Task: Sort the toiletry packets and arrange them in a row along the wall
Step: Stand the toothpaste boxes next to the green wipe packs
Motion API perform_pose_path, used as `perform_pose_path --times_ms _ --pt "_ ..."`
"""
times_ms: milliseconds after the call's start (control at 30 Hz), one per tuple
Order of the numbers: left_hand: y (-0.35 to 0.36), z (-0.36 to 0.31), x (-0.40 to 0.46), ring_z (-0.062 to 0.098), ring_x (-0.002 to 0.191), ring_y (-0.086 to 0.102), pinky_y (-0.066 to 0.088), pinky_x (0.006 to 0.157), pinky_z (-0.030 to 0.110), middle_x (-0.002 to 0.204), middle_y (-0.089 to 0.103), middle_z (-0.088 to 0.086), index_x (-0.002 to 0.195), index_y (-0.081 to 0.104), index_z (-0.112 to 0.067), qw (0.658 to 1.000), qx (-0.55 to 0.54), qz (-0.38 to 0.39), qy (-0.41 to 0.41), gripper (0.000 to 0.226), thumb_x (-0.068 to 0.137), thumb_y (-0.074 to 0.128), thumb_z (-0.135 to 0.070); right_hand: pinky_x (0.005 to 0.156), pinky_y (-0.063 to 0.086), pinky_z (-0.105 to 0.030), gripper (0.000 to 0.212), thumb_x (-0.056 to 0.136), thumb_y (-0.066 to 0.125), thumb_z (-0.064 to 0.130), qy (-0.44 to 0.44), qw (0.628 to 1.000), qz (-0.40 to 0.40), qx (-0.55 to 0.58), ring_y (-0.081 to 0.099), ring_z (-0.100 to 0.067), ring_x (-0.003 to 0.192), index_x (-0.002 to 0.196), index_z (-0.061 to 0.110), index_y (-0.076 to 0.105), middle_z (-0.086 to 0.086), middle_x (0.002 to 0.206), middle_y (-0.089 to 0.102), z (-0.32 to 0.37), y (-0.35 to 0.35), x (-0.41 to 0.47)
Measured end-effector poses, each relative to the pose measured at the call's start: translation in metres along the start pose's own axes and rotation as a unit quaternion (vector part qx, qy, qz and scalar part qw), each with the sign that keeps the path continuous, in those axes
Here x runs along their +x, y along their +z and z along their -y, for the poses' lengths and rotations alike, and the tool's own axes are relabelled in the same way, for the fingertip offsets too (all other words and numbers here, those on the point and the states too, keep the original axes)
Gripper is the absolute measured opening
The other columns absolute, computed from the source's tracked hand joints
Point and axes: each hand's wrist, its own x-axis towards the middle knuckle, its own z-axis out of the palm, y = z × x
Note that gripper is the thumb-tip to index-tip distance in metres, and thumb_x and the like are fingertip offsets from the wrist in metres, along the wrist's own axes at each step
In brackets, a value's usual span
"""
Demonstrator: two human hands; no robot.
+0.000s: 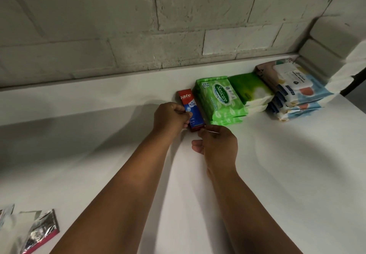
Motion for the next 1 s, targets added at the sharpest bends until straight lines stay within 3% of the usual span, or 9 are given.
perform_pose_path --times_ms 133,400,533,700,767,867,1000 --pt "0.002 0.000 0.002 0.014 0.054 0.064 0.060 0.065 0.034 0.066 0.066 0.005 0.090 0.063 -0.008 1.000 0.004 -0.012 -0.002 0.018 0.078 0.077 -0.010 0.067 0.061 -0.043 0.010 0.088 0.060 0.004 -0.014 1.000 0.000 -0.014 0.067 -0.020 0.051 0.096 0.008 0.063 0.001 0.055 0.068 -0.001 0.001 -0.001" --pt "-0.003 -0.004 -0.007 0.018 0.058 0.065 0.060 0.068 0.035 0.068 0.067 0.008 0.094 0.065 -0.003 1.000 -0.003 -0.017 -0.013 0.020 0.080 0.076 -0.014 0.069 0.061 -0.042 0.013 0.086 0.060 0.007 -0.037 0.998 0.000 -0.050 0.069 -0.018 0.052 0.098 0.007 0.065 0.003 0.055 0.067 -0.002 0.000 -0.002" --pt "-0.017 -0.006 -0.023 0.016 0.061 0.070 0.061 0.075 0.037 0.068 0.070 0.005 0.083 0.066 -0.009 0.999 0.020 -0.028 -0.008 0.016 0.086 0.069 -0.024 0.060 0.060 -0.035 0.012 0.087 0.063 0.011 -0.047 0.996 0.019 -0.068 0.066 -0.015 0.051 0.098 0.006 0.065 -0.004 0.069 0.069 -0.002 -0.001 -0.010" --pt "-0.054 -0.008 -0.057 0.023 0.074 0.071 0.058 0.081 0.043 0.074 0.072 0.005 0.081 0.067 -0.008 0.997 0.055 -0.044 -0.005 0.027 0.087 0.062 -0.034 0.051 0.049 -0.027 0.007 0.087 0.066 0.011 -0.034 0.994 0.085 -0.068 0.058 -0.015 0.052 0.093 0.006 0.064 -0.010 0.077 0.065 0.001 0.002 -0.035" --pt "-0.072 -0.009 -0.072 0.030 0.070 0.065 0.056 0.078 0.046 0.073 0.066 0.010 0.077 0.064 -0.005 0.996 0.075 -0.043 0.007 0.034 0.085 0.057 -0.037 0.050 0.047 -0.026 0.007 0.088 0.064 0.009 -0.025 0.989 0.127 -0.074 0.056 -0.015 0.054 0.094 0.005 0.065 -0.010 0.077 0.064 0.002 0.010 -0.049" --pt "-0.106 -0.005 -0.098 0.024 0.066 0.054 0.051 0.068 0.037 0.072 0.055 0.012 0.076 0.057 -0.014 0.994 0.094 -0.059 0.019 0.025 0.086 0.054 -0.036 0.052 0.044 -0.027 0.009 0.087 0.062 0.007 -0.019 0.976 0.195 -0.097 0.057 -0.016 0.057 0.093 0.006 0.068 -0.008 0.078 0.067 0.002 0.025 -0.079" --pt "-0.149 0.006 -0.127 0.025 0.082 0.066 0.053 0.074 0.035 0.082 0.068 0.005 0.094 0.068 -0.010 0.993 0.055 -0.108 -0.001 0.025 0.088 0.061 -0.033 0.053 0.044 -0.026 0.004 0.087 0.066 0.014 -0.036 0.958 0.257 -0.124 0.058 -0.014 0.057 0.088 0.012 0.068 -0.006 0.078 0.068 -0.001 0.052 -0.118"
